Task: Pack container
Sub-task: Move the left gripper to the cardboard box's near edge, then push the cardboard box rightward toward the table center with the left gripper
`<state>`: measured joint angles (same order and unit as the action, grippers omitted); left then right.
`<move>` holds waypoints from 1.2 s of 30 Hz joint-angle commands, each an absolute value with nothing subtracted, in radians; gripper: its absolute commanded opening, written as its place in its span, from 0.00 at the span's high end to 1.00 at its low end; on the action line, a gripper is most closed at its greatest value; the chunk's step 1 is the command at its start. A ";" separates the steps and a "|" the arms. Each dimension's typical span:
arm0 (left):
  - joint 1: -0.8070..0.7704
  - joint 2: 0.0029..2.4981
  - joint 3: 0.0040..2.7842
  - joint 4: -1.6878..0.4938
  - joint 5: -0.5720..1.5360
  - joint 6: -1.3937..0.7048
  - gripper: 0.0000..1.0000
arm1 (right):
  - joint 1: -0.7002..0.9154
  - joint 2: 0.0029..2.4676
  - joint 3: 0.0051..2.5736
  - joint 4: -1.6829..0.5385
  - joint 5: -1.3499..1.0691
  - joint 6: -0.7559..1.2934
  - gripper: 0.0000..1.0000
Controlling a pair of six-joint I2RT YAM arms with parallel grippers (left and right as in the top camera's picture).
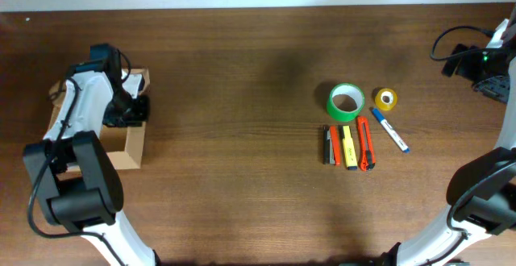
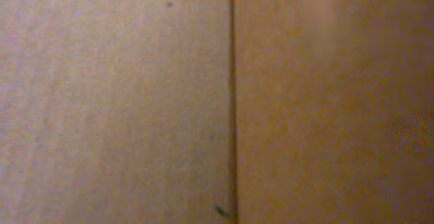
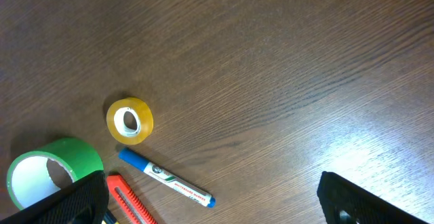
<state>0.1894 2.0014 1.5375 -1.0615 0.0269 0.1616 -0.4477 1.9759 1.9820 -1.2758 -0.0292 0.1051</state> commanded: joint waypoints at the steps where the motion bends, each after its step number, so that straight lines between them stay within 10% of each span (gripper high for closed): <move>1: 0.186 2.004 1.674 -1.093 0.060 0.130 0.98 | -0.452 1.986 1.995 -1.276 -0.046 0.113 0.01; 11: -0.149 2.004 2.362 -1.341 -0.145 -0.299 0.98 | -0.452 1.986 1.995 -1.288 -0.054 0.113 0.01; 21: -0.503 2.252 2.378 -1.272 -0.143 -0.594 0.99 | -0.443 1.986 1.995 -1.329 -0.105 0.113 0.01; 36: -0.574 2.458 2.378 -1.214 -0.276 -0.748 0.98 | -0.313 1.986 1.995 -1.322 -0.105 0.112 0.01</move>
